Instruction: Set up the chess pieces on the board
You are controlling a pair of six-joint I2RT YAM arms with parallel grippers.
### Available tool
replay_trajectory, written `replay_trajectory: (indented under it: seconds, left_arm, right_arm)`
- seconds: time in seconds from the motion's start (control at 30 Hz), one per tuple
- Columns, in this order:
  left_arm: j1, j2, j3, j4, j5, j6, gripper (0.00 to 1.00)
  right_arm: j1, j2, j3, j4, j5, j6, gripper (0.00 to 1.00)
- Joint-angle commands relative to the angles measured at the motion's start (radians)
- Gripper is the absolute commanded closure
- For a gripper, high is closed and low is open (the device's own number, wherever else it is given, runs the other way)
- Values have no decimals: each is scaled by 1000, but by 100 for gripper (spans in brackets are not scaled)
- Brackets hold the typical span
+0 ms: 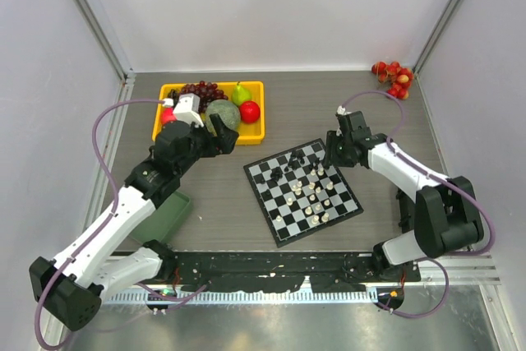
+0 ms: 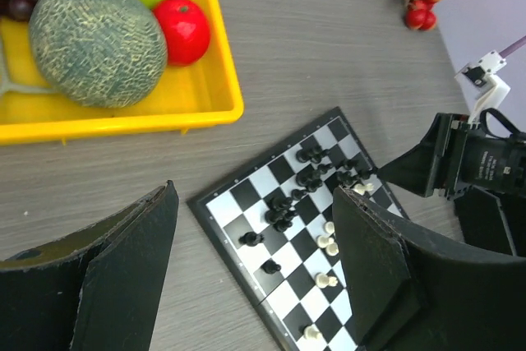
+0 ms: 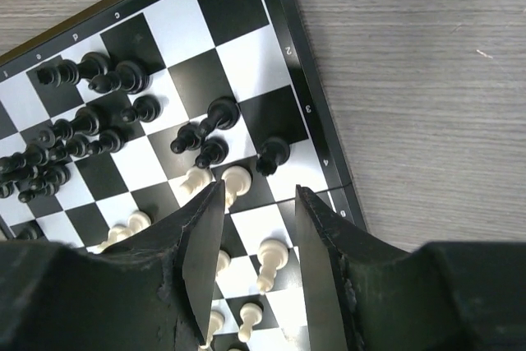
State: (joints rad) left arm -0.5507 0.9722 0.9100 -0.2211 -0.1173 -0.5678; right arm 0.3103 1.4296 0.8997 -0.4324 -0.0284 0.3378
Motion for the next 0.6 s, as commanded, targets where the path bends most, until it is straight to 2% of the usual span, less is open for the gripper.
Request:
replay_trajectory:
  seconds: [0.0,0.43,0.57]
  left_arm:
    - [40,-46,9,49,30,16,18]
    - [120,-43,-37,55,84,11,18]
    - [136,-36,-45,62,102,8,18]
  right_arm:
    - [9,37,64,46,25,-23,55]
    - [9,129,96,49,25,-28,60]
    - [9,137,97,46,60,-28,66]
